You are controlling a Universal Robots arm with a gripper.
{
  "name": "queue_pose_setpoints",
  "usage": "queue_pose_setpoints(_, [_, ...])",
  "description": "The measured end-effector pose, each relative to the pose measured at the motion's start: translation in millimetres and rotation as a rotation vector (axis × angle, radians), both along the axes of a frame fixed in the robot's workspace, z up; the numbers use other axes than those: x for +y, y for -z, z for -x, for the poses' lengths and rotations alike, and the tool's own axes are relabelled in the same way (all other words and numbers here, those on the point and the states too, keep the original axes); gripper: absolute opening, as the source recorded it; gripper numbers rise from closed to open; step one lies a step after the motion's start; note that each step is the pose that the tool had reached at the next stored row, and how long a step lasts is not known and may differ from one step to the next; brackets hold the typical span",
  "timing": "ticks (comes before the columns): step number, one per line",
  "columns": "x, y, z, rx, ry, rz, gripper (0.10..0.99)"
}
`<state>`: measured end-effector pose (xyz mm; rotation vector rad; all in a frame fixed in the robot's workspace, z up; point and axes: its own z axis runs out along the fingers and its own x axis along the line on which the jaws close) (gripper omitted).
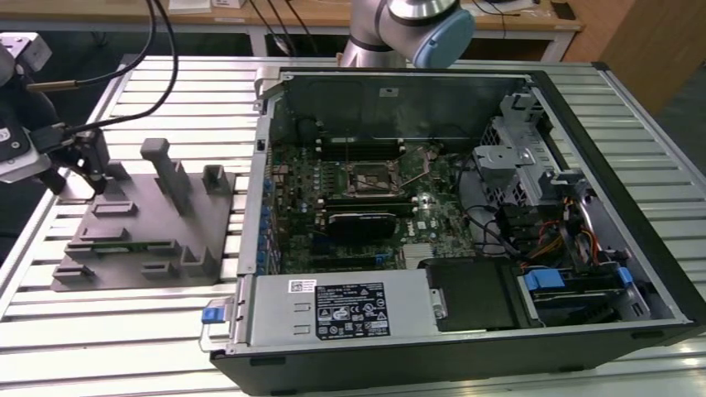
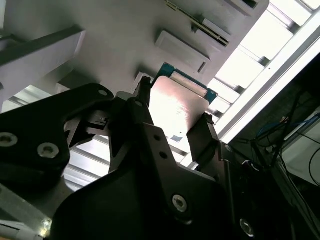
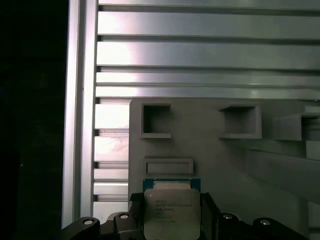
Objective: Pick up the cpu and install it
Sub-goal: 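Pick up the cpu and move it towards the insertion slot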
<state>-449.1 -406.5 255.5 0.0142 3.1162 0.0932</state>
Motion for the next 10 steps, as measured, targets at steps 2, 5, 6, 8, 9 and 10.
queue_pose_setpoints(2, [0.0,-3.5,0.0,0.0000,0.000,0.000,0.541])
queue_pose_setpoints(5, [0.0,-8.8,0.0,-0.0001,0.000,0.000,0.541])
queue_pose_setpoints(6, [0.0,-10.5,0.0,-0.0001,0.000,0.000,0.541])
queue_pose_setpoints(8, [0.0,-14.3,0.0,0.0000,0.000,0.000,0.541])
queue_pose_setpoints(9, [0.0,-16.2,0.0,-0.0001,0.000,0.000,0.541])
queue_pose_setpoints(10, [0.0,-18.2,0.0,-0.0001,0.000,0.000,0.541])
